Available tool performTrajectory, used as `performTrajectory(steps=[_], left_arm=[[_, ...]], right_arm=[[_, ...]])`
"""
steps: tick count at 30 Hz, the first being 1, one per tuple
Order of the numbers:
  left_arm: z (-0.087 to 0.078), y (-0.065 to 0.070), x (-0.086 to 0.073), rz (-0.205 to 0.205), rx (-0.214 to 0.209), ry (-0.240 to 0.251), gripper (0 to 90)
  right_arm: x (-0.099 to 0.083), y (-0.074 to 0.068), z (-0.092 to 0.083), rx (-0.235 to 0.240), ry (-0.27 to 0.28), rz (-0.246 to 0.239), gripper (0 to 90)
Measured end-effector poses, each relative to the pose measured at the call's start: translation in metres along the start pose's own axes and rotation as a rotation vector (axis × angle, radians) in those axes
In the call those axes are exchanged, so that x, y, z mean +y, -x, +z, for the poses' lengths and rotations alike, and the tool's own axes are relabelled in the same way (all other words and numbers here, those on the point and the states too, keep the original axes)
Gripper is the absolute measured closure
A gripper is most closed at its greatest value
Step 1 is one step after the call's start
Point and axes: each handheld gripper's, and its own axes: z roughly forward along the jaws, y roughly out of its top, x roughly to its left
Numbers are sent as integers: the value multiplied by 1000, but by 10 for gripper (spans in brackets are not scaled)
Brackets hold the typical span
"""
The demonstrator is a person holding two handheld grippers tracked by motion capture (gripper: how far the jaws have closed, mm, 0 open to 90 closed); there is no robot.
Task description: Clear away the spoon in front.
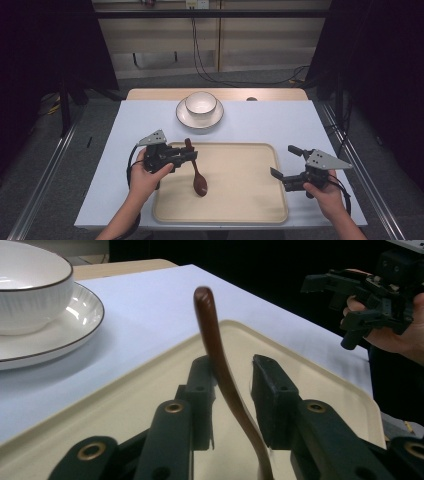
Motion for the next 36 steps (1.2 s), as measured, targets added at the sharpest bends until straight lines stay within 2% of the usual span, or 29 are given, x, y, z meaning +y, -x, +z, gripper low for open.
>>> performTrajectory(steps=[5,8,12,18,21,31,36], left_arm=[[-1,-1,1,1,11,20,662],[-2,-3,3,13,22,15,652],[-2,-5,4,5,30,27,630],[-1,-9,3,-1,43,23,599],[-1,-10,3,10,62,19,555],[2,-12,3,13,69,22,479],[2,-12,3,18,70,23,475]], right_arm=[[0,0,0,3,-1,-2,17],[0,0,1,2,1,-5,18],[0,-1,2,-3,-1,-6,17],[0,-1,2,-4,-2,-6,18],[0,-1,2,-4,0,-5,18],[0,-1,2,6,-7,-5,18],[0,-1,1,5,-6,-6,18]])
